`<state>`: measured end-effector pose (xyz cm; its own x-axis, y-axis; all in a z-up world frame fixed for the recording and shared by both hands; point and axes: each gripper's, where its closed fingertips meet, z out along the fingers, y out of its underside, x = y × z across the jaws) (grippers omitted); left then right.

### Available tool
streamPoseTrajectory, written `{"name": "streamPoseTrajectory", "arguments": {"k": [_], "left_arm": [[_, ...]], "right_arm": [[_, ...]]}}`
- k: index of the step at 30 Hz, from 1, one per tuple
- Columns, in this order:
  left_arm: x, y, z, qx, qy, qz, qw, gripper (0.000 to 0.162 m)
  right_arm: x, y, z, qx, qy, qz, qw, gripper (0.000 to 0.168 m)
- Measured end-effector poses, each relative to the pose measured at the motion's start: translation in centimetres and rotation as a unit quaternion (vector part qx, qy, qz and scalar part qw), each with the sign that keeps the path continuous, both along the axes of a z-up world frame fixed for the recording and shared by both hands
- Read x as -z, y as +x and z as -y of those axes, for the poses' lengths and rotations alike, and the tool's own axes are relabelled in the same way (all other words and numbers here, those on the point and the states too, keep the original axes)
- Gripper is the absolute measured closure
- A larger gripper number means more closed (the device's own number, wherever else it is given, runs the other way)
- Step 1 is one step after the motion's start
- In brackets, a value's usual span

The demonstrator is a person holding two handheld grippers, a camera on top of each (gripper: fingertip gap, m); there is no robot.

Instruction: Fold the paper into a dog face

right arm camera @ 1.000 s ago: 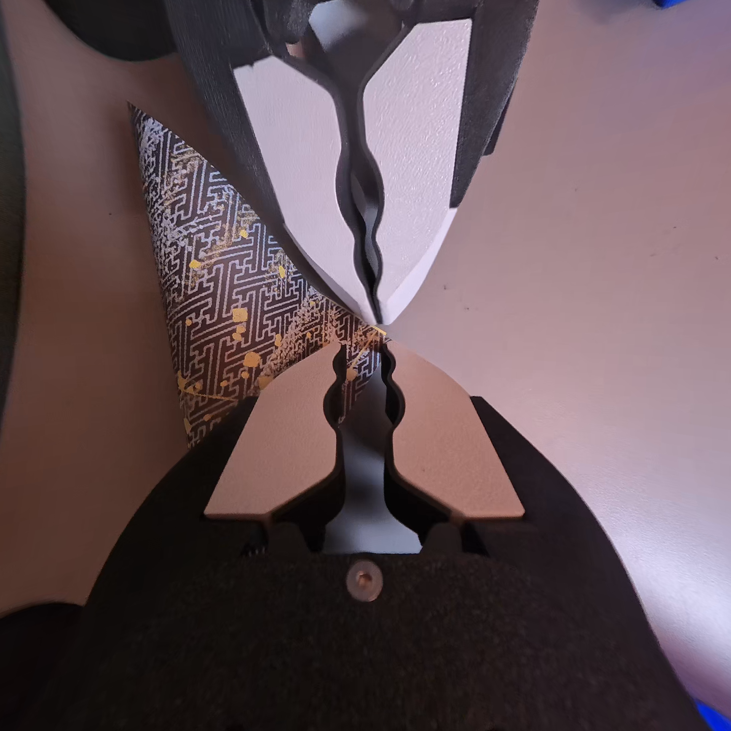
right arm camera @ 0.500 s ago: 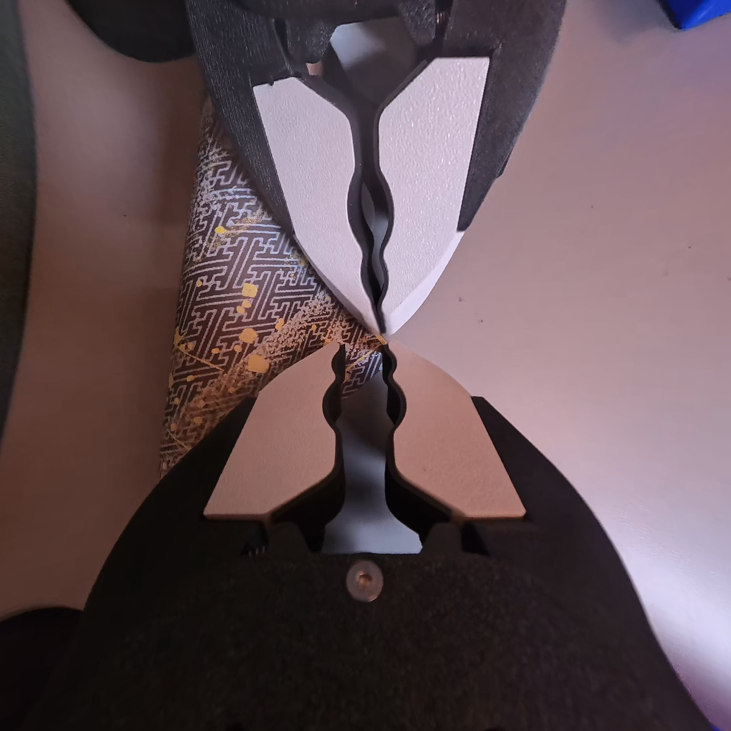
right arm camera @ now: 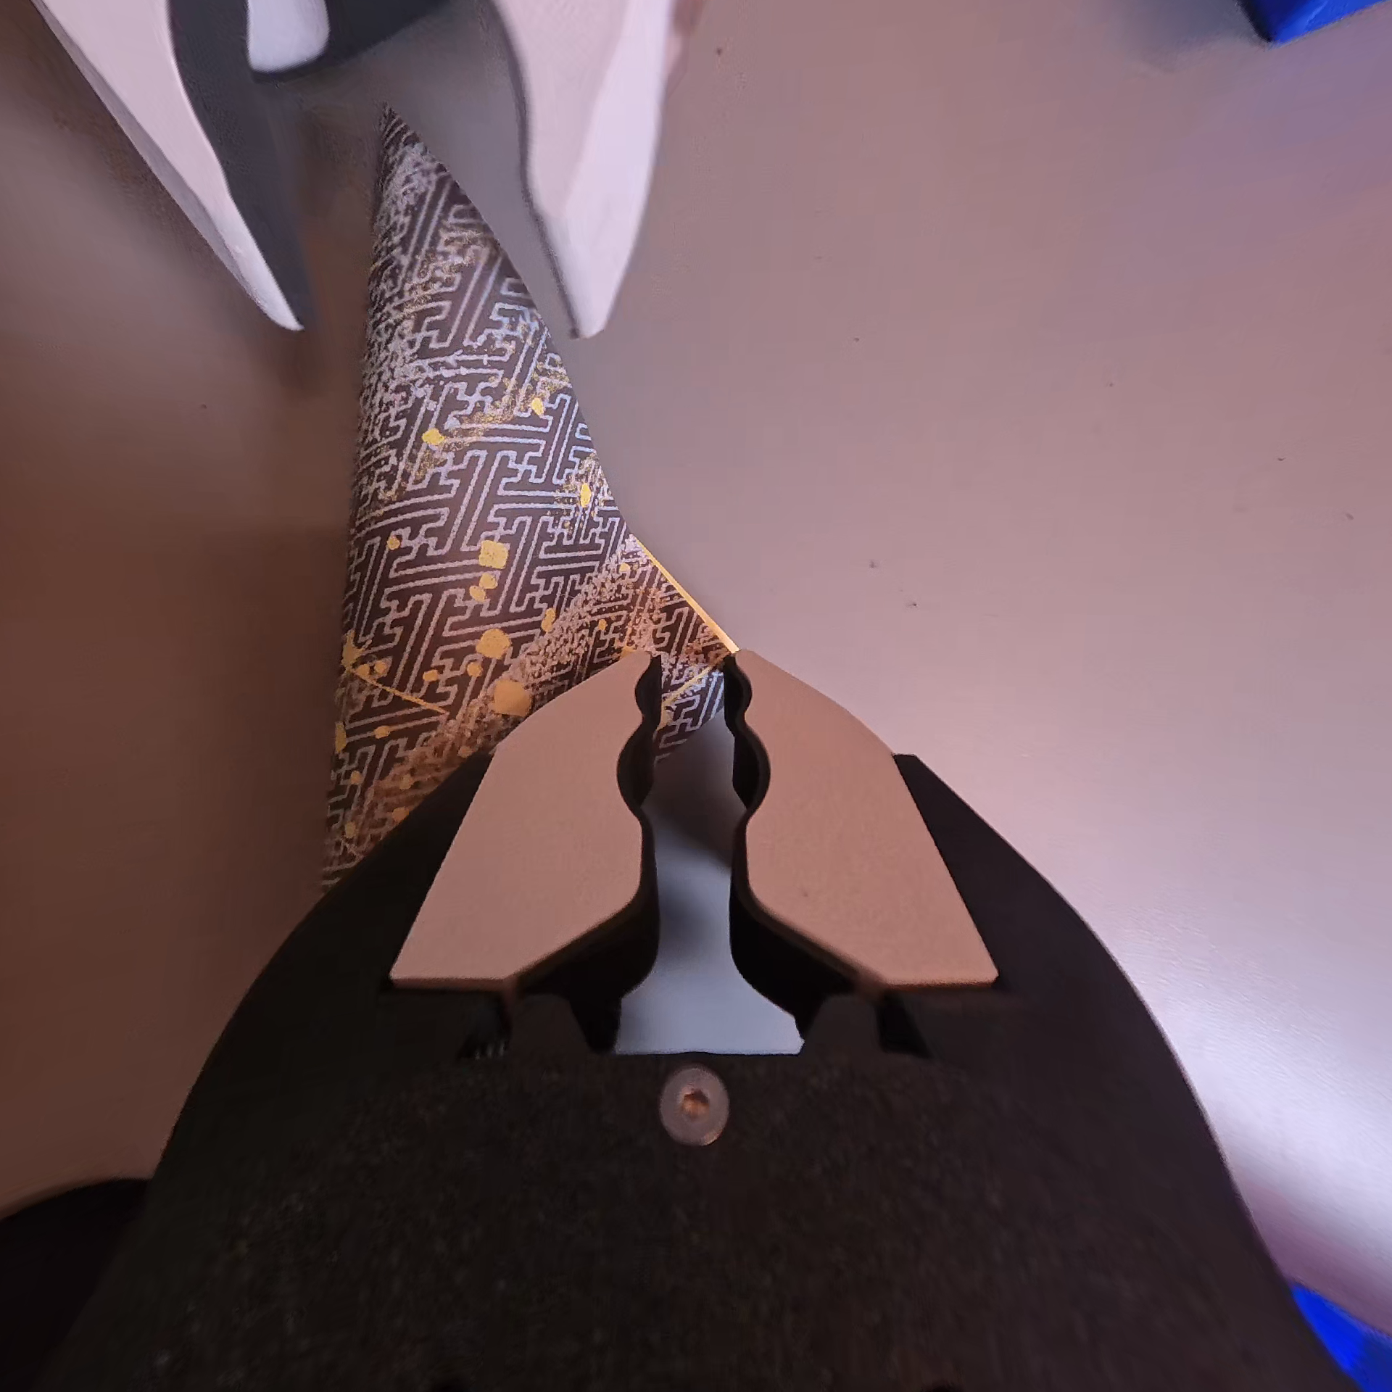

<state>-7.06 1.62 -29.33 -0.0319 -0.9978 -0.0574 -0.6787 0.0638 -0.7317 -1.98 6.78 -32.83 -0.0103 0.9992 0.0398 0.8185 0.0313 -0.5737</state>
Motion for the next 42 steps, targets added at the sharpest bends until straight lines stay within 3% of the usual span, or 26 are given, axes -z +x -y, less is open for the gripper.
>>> {"name": "streamPoseTrajectory", "arguments": {"k": [4,12,23,31,42], "left_arm": [[2.0,-0.5,0.7,0.021,0.097,-0.063,0.993,0.130],[2.3,-0.3,1.0,0.014,0.210,-0.078,0.975,0.149],[2.2,-0.3,0.5,-0.023,0.196,-0.053,0.979,0.145],[0.6,-0.1,-0.3,-0.054,0.175,-0.007,0.983,0.132],[0.9,-0.1,0.0,-0.038,0.191,-0.017,0.981,0.137]], "right_arm": [[0.0,0.1,0.0,0.002,0.010,0.004,1.000,0.153],[-0.1,0.1,0.2,0.002,0.012,-0.008,1.000,0.152],[0.0,0.2,-0.2,0.015,0.006,-0.007,1.000,0.151],[0.0,0.8,-0.8,0.035,-0.003,-0.009,0.999,0.154],[0.0,1.0,-1.1,0.043,0.000,-0.006,0.999,0.155]]}}
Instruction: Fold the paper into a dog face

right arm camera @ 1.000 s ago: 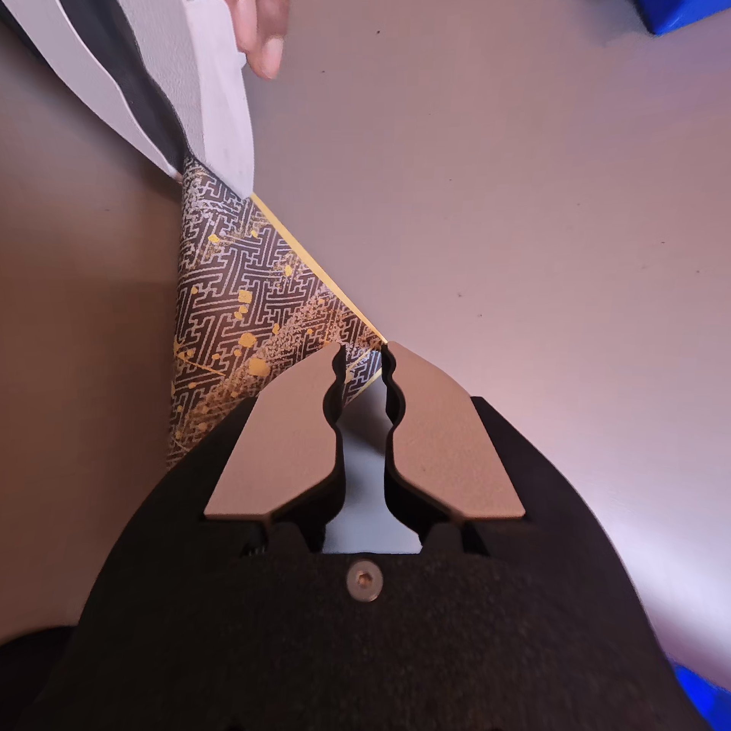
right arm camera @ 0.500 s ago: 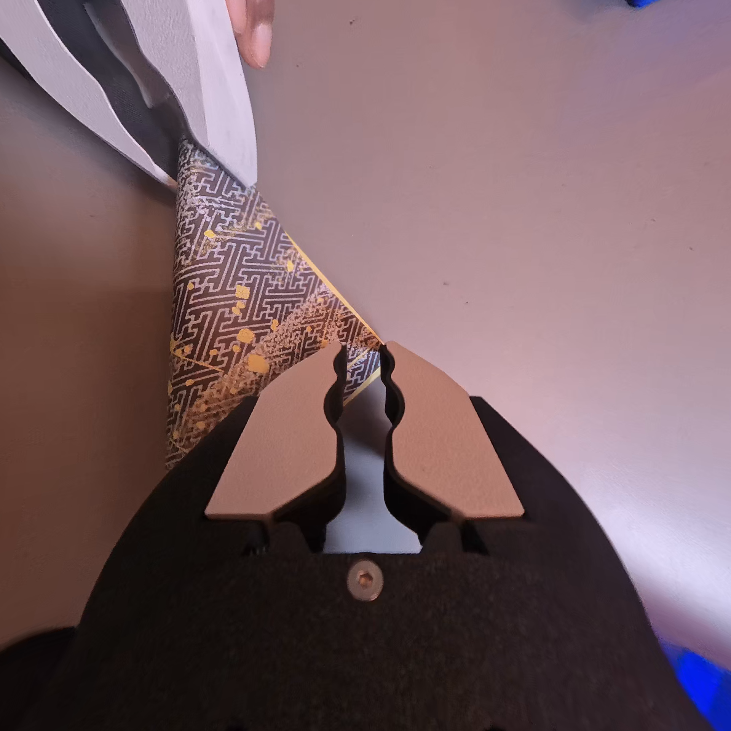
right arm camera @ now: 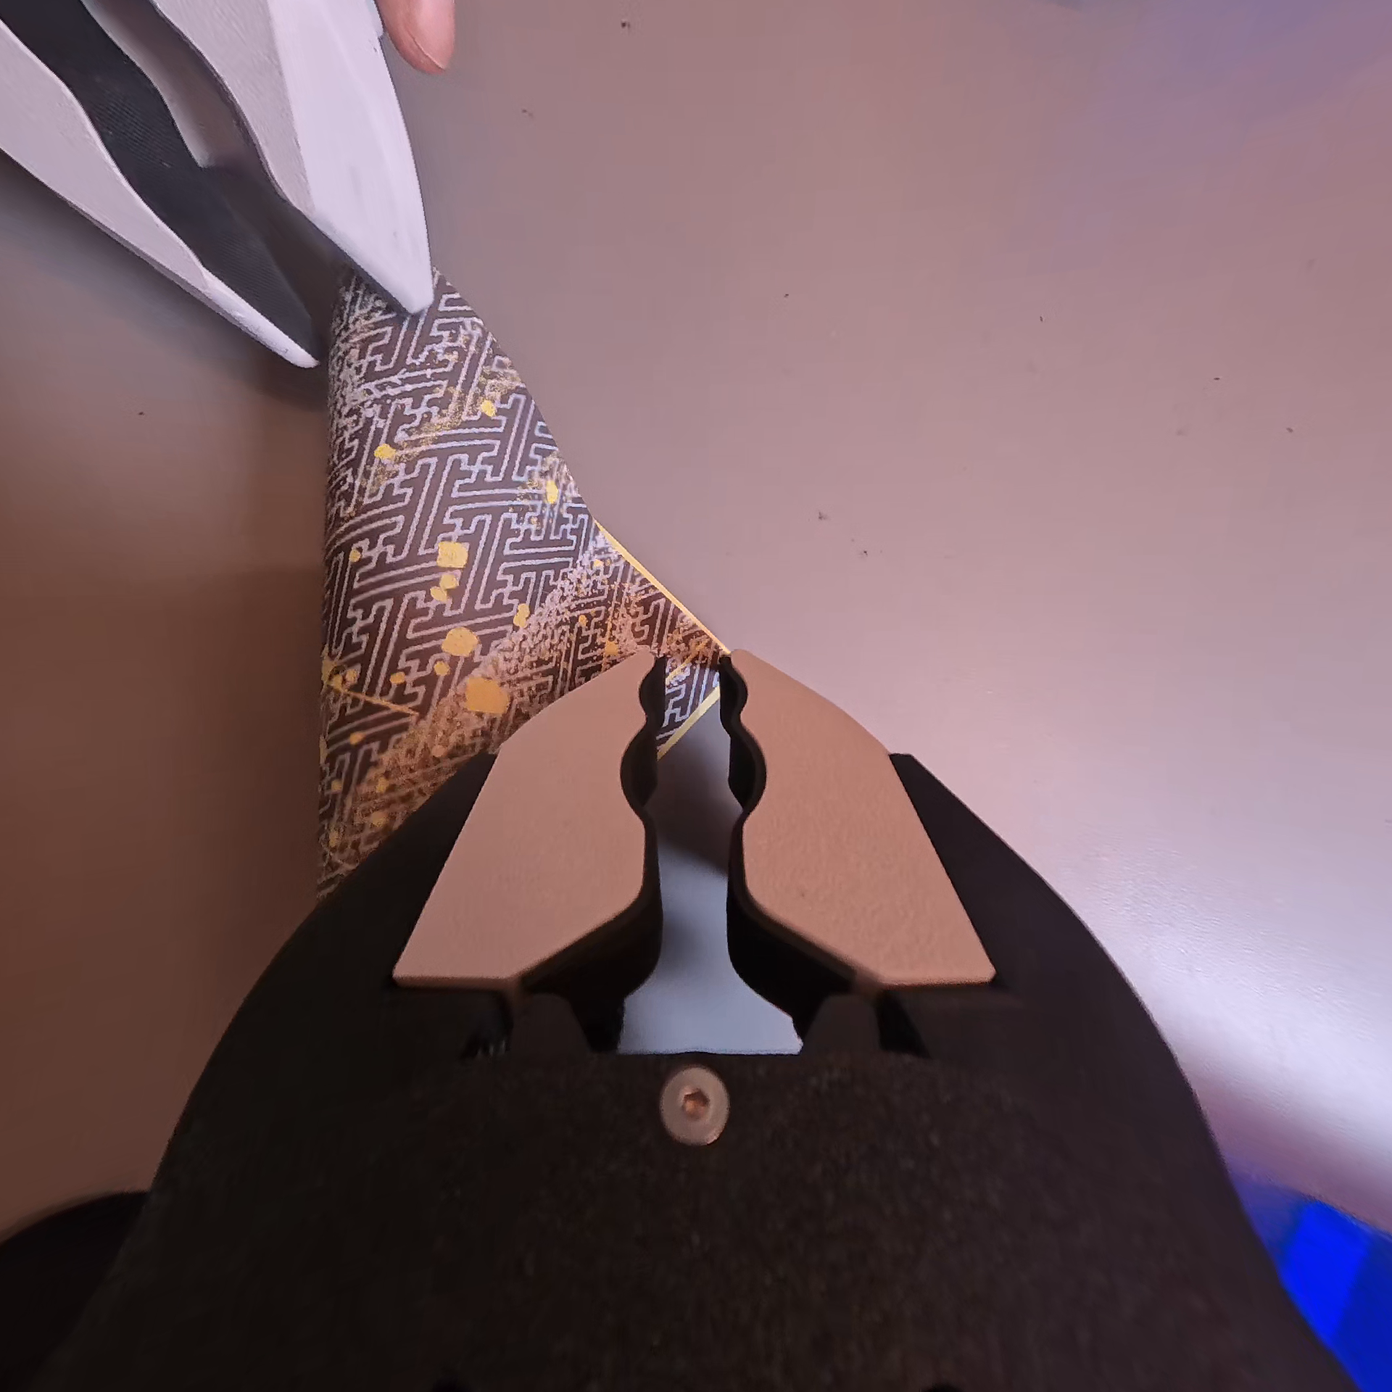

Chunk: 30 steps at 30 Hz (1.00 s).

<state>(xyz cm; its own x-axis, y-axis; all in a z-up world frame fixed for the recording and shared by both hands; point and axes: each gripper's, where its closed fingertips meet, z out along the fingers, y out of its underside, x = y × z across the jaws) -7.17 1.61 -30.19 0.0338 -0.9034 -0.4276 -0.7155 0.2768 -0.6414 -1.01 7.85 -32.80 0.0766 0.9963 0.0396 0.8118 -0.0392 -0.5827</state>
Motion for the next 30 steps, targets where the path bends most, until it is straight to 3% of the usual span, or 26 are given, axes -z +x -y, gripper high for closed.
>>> {"name": "streamPoseTrajectory", "arguments": {"k": [30], "left_arm": [[1.5,0.4,-0.2,-0.015,-0.083,-0.002,0.996,0.143]], "right_arm": [[0.0,0.5,-1.2,0.043,0.007,-0.003,0.999,0.153]]}}
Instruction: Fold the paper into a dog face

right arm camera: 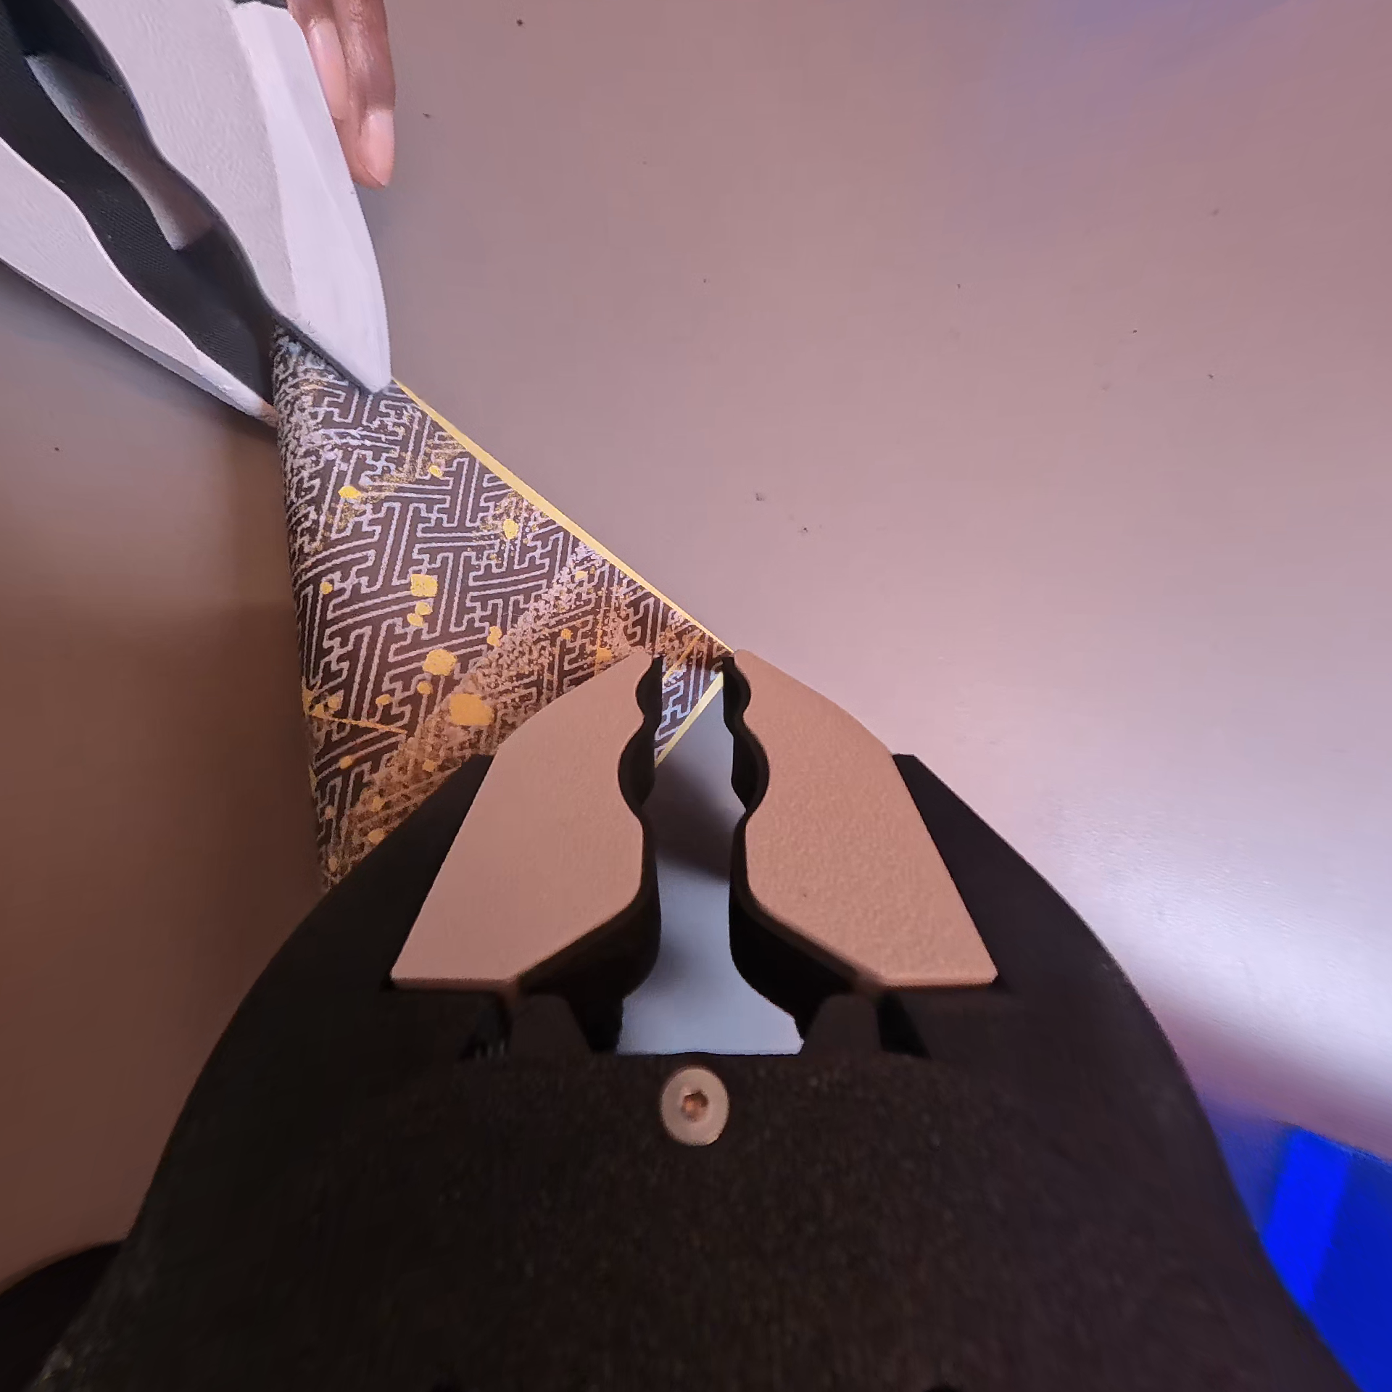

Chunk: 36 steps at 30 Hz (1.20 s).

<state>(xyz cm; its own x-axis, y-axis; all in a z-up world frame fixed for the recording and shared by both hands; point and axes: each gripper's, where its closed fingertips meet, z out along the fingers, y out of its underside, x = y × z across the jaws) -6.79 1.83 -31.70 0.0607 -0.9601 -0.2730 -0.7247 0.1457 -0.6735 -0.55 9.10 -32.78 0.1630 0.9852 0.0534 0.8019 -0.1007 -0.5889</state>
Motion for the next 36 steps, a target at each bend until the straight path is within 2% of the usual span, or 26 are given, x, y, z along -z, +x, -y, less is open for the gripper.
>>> {"name": "streamPoseTrajectory", "arguments": {"k": [5,12,22,30,36], "left_arm": [[-0.2,0.1,-0.2,0.004,-0.024,0.007,1.000,0.141],[-0.2,0.1,-0.3,0.009,-0.052,0.024,0.998,0.144],[-0.2,0.1,-0.3,0.012,-0.056,0.029,0.998,0.144],[-0.7,-0.5,-1.1,-0.007,-0.051,0.037,0.998,0.135],[-3.4,-0.4,-0.8,-0.013,-0.115,0.124,0.986,0.134]], "right_arm": [[0.0,0.0,-0.2,0.002,0.010,0.001,1.000,0.151],[0.1,0.2,-0.4,0.018,-0.019,-0.014,1.000,0.151],[0.1,0.3,-0.6,0.041,-0.051,-0.027,0.997,0.161],[0.2,0.4,-0.8,0.054,-0.067,-0.034,0.996,0.168],[0.1,0.5,-1.0,0.061,-0.066,-0.034,0.995,0.168]]}}
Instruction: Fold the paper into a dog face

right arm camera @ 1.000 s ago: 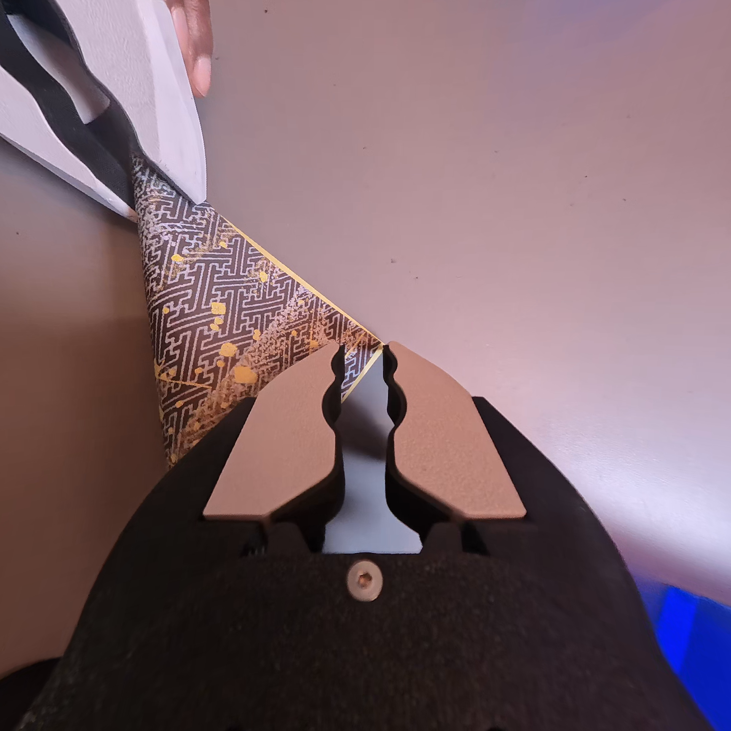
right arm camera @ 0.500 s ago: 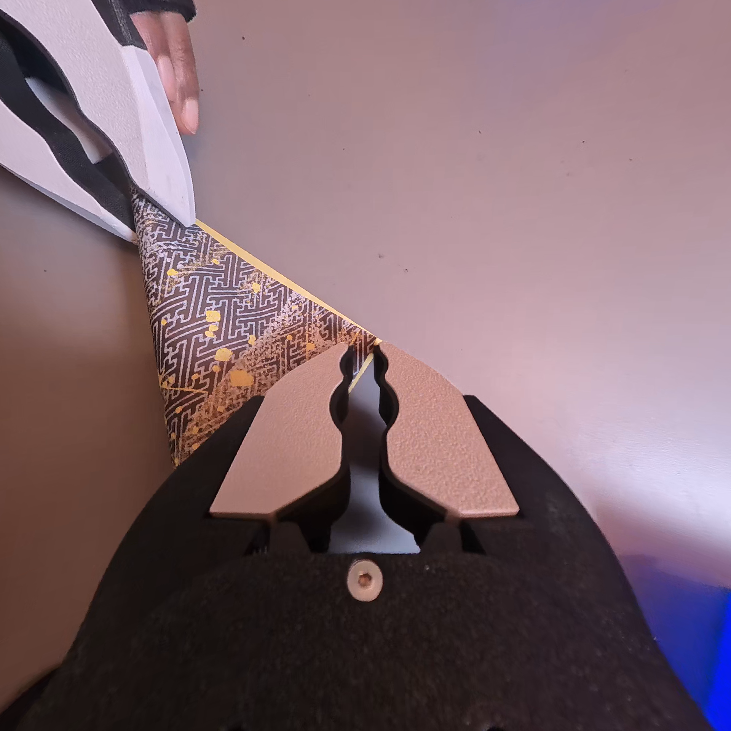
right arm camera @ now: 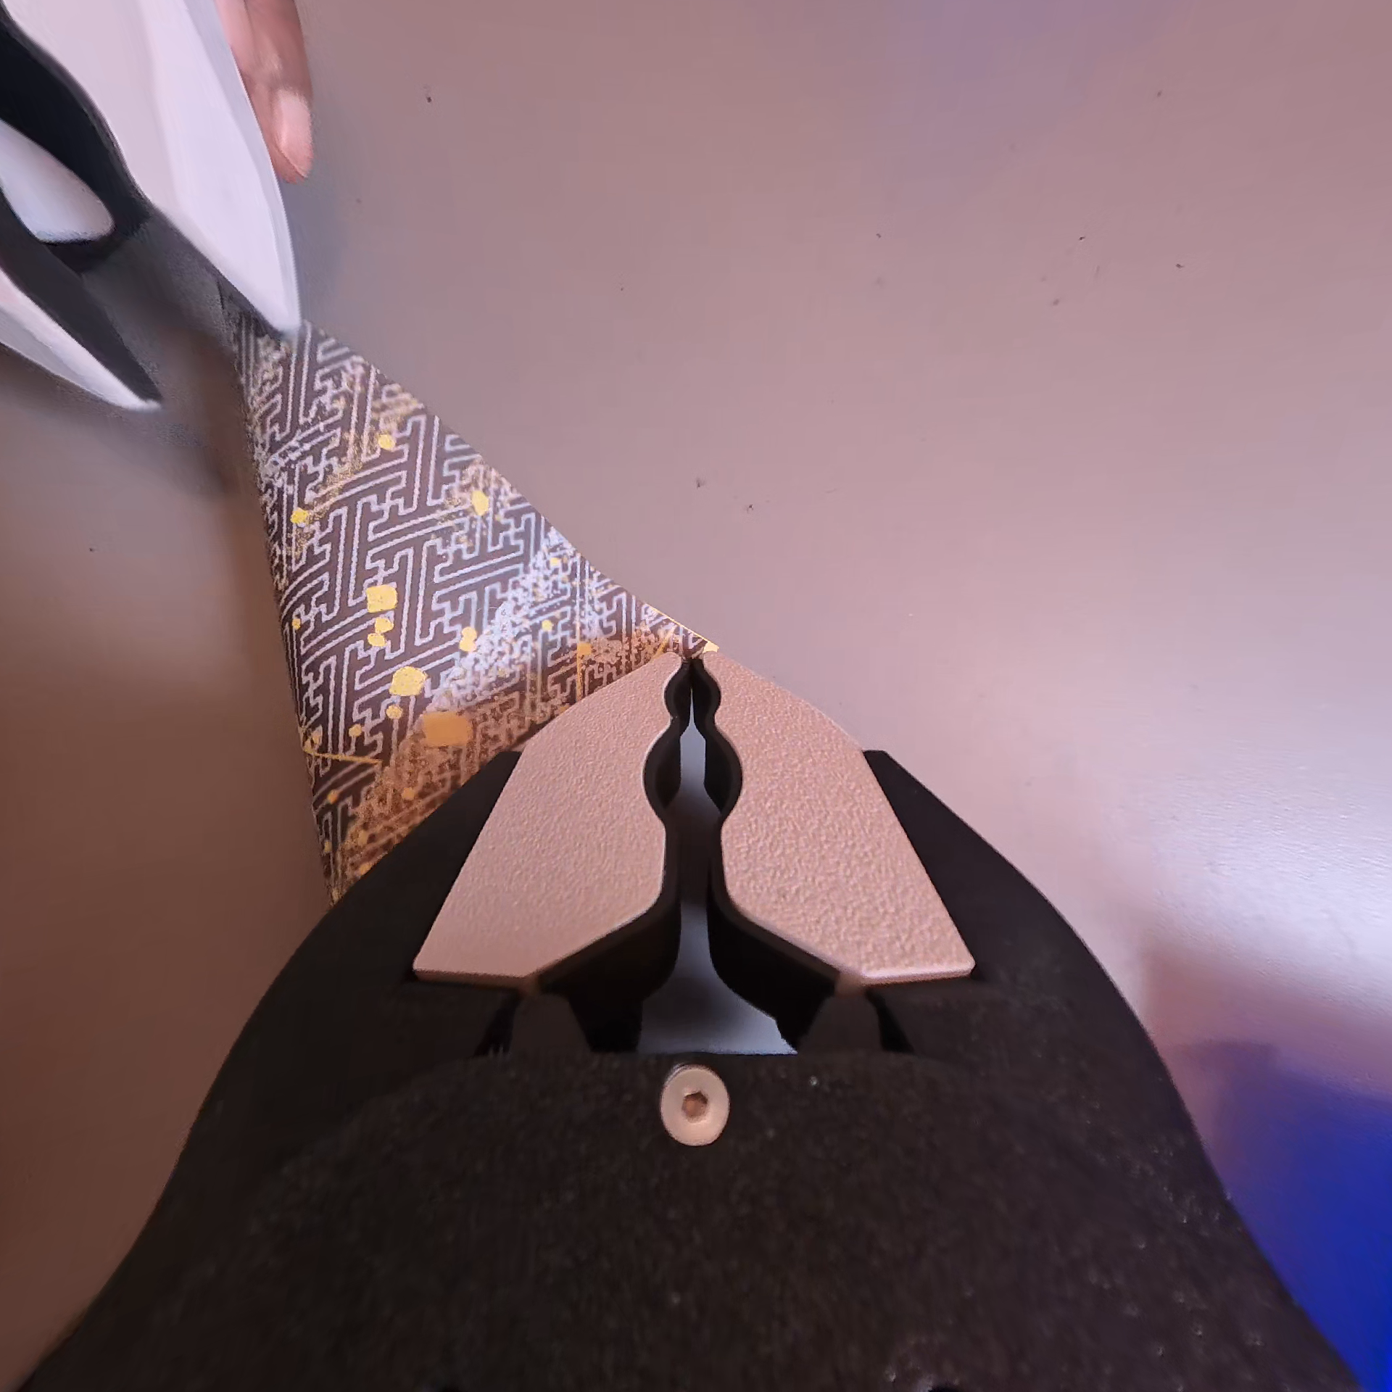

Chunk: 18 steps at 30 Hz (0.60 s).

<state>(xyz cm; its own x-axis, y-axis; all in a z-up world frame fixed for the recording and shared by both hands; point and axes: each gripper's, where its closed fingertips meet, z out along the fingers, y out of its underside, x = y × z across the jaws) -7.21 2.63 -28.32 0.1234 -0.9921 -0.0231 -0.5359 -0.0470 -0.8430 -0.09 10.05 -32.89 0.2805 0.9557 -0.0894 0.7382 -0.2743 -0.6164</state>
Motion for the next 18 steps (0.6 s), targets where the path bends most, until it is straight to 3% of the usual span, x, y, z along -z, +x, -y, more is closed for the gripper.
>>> {"name": "streamPoseTrajectory", "arguments": {"k": [6,8,13,18], "left_arm": [[-3.0,0.4,-1.0,-0.006,-0.106,0.076,0.992,0.135],[-3.2,0.9,-1.4,-0.001,-0.110,0.065,0.992,0.135],[0.5,2.8,-1.6,0.015,-0.045,-0.042,0.998,0.146],[1.9,3.3,-1.5,0.017,-0.032,-0.069,0.997,0.149]], "right_arm": [[-0.1,0.1,-0.1,0.001,0.003,0.002,1.000,0.168],[0.0,0.2,-0.2,0.002,0.008,0.006,1.000,0.168],[0.0,0.2,-0.2,0.001,0.015,0.012,1.000,0.168],[0.0,0.3,-0.2,0.000,0.016,0.012,1.000,0.168]]}}
